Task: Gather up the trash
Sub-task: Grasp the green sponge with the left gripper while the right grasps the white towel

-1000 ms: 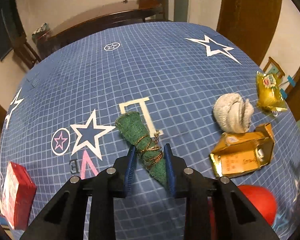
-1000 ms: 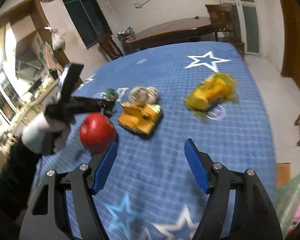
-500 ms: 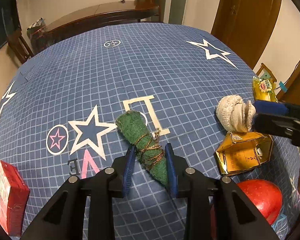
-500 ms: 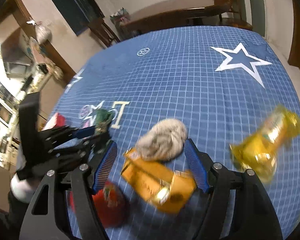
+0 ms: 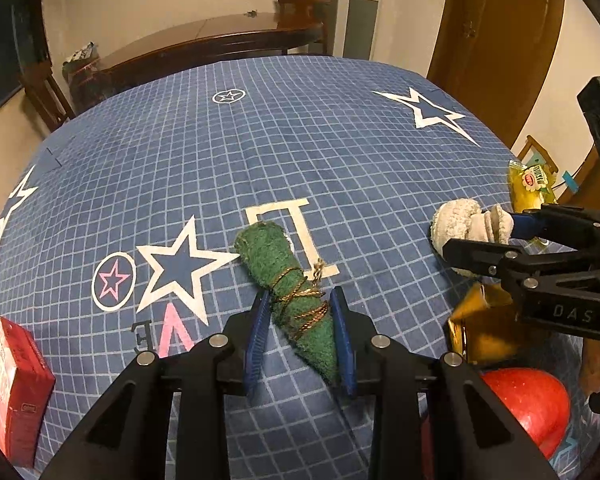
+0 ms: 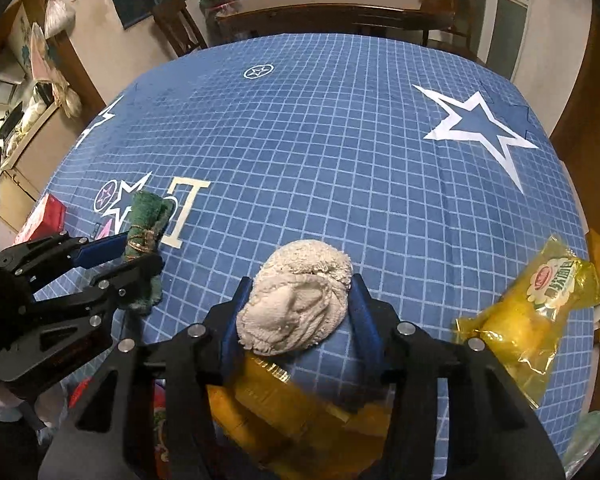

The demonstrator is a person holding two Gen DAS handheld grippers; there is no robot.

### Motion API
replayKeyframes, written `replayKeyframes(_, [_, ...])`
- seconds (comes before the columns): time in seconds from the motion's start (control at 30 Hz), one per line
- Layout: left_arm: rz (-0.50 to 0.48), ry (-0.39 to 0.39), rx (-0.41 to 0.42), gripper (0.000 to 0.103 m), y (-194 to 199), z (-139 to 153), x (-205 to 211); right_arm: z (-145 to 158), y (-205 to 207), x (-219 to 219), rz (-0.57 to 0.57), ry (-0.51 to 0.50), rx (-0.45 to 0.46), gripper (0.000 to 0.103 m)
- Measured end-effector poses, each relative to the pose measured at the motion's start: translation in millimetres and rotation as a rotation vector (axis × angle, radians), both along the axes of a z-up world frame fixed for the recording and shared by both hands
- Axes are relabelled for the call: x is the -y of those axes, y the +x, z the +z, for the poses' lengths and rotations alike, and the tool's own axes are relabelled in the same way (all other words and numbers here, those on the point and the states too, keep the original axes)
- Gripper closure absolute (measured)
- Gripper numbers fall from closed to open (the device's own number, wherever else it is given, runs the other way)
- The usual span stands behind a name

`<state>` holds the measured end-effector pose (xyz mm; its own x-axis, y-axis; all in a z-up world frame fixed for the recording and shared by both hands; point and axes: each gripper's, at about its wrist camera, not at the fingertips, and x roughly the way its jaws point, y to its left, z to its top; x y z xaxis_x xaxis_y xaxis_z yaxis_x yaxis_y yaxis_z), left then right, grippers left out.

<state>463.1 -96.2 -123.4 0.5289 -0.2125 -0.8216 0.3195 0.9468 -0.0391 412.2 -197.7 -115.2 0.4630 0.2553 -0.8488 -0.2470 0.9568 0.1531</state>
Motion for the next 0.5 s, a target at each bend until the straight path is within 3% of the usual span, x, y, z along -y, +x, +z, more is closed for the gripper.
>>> replayKeyframes(0.5, [0.006,-0.004,0.01,0.071,1,-1,-1,0,-6,4,0.018,-0.009,0.012,0.054])
